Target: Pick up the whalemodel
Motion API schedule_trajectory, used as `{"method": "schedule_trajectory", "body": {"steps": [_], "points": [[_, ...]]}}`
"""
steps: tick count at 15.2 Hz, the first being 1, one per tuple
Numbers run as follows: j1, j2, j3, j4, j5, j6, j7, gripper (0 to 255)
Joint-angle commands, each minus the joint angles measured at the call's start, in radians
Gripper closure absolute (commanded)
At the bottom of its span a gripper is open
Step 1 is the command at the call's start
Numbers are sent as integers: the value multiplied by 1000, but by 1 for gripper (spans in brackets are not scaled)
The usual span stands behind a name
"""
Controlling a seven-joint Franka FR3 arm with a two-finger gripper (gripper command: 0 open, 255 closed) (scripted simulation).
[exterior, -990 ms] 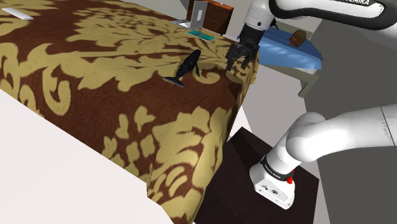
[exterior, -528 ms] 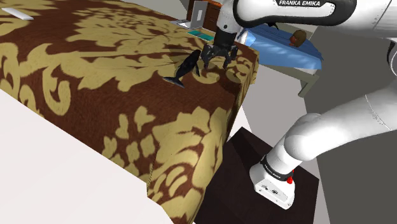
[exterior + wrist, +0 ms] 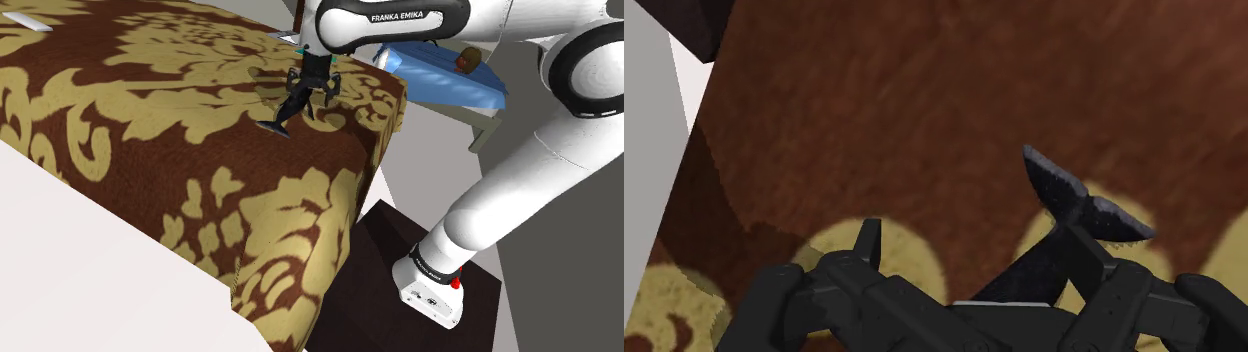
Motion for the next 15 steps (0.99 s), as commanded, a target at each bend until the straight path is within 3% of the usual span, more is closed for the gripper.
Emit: {"method": "schedule_trajectory", "body": {"steps": [1,10,15], "points": [[-6,97,13,77,-57,-2,106,0],[35,476,-39,485,-248,-126,429,0],[33,487,-43,435,-255,-69,449,0]]}}
